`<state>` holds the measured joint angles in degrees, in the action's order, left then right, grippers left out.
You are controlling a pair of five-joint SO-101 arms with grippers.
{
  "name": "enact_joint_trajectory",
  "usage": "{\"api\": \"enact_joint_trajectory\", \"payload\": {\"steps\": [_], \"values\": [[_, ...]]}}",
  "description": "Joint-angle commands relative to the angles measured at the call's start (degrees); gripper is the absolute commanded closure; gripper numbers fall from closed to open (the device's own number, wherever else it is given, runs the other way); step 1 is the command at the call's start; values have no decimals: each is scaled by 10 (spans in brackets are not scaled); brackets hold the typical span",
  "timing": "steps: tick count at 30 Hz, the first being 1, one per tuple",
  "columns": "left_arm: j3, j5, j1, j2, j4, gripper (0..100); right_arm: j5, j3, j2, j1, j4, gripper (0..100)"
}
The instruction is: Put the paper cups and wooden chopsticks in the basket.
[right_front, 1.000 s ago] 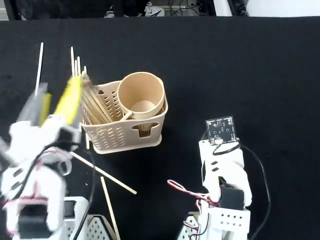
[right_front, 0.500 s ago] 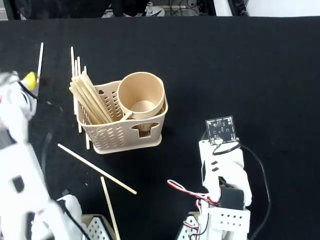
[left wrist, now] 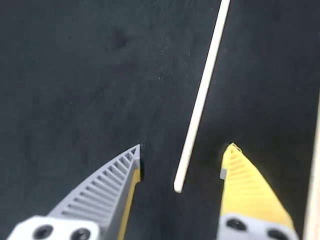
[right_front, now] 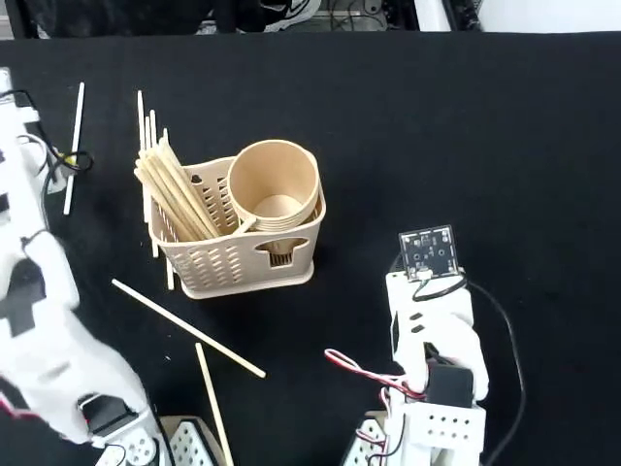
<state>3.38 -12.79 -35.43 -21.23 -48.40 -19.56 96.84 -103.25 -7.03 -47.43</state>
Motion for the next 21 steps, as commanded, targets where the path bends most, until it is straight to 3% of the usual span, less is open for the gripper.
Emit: {"api": "enact_joint_trajectory", "payload": {"steps": [1,6,14,18,21], "values": [[154,-2,15,-139,-4,740,-6,-2,-19,7,7,984],[318,-1,35,-280,-93,741,-6,-2,-18,7,7,984],[653,-1,34,-455,-385,964,-6,-2,-17,7,7,984],[819,-1,34,-504,-527,975,-6,-2,-17,7,7,984],[845,25,24,-509,-527,972,-6,-2,-17,7,7,984]]}}
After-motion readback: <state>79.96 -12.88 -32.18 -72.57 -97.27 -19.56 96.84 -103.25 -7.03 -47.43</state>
